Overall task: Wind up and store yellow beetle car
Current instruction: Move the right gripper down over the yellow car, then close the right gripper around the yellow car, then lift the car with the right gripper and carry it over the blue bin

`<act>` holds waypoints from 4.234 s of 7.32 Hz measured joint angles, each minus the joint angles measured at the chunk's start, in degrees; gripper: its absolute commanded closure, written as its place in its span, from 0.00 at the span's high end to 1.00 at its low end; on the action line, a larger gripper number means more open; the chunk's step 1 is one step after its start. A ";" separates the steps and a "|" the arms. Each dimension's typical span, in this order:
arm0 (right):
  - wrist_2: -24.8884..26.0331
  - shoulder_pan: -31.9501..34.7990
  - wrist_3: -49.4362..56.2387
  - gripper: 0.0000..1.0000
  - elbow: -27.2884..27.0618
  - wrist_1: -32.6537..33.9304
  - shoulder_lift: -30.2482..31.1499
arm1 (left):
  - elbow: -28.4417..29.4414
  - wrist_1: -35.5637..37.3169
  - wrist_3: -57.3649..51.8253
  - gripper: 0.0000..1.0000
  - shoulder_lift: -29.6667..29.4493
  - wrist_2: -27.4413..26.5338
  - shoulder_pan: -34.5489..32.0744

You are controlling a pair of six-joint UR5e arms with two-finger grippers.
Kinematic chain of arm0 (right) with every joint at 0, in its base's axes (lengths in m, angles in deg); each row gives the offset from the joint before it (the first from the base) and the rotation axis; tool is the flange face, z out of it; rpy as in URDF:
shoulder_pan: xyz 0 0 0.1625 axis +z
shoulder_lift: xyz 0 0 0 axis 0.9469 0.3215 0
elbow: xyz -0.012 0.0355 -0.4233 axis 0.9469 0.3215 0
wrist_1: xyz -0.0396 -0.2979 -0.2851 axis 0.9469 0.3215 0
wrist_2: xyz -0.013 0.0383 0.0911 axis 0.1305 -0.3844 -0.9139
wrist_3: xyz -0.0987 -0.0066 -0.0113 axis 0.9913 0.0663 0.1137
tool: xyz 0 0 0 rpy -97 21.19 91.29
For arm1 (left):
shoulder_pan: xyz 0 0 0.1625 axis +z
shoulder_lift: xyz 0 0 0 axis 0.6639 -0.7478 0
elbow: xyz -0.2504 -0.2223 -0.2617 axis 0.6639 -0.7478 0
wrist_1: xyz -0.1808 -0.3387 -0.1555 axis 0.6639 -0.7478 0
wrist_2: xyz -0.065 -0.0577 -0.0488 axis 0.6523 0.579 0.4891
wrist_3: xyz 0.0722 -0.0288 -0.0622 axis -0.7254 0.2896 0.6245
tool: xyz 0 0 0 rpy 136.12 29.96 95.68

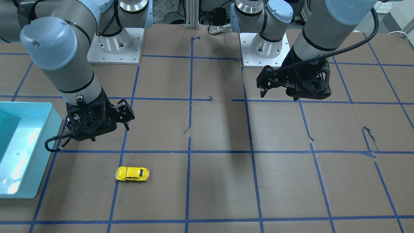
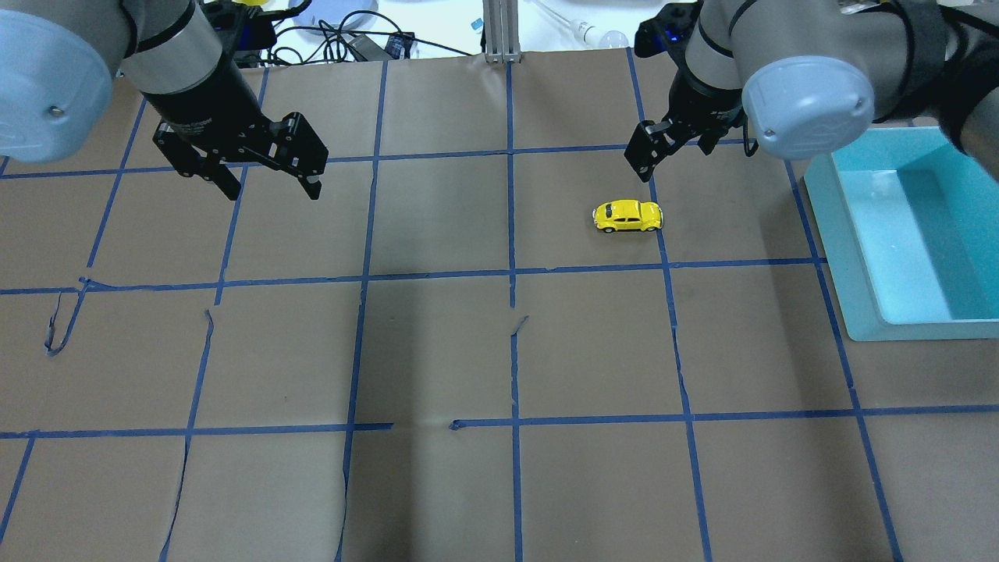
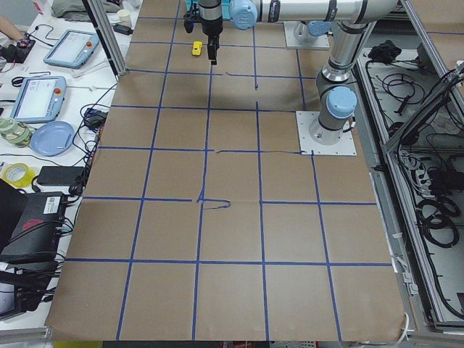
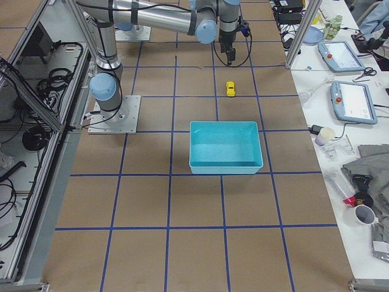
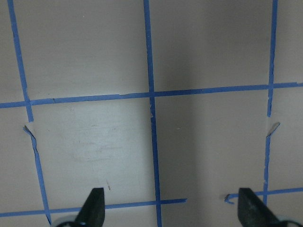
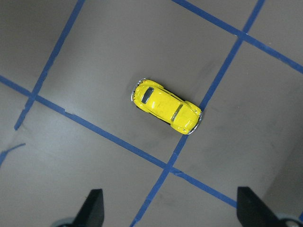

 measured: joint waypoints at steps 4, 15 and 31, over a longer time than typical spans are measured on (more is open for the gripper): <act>0.02 0.80 32.33 1.00 0.18 6.11 -8.77 | -0.91 -0.80 0.45 1.00 0.88 -3.16 0.19; 0.87 3.01 57.93 0.25 0.05 14.77 -19.14 | -3.53 -1.07 0.79 1.00 1.12 -2.70 -0.31; 6.57 -28.11 70.92 0.00 -0.14 4.43 -2.70 | -4.05 -1.52 0.31 1.00 1.27 -2.82 -1.95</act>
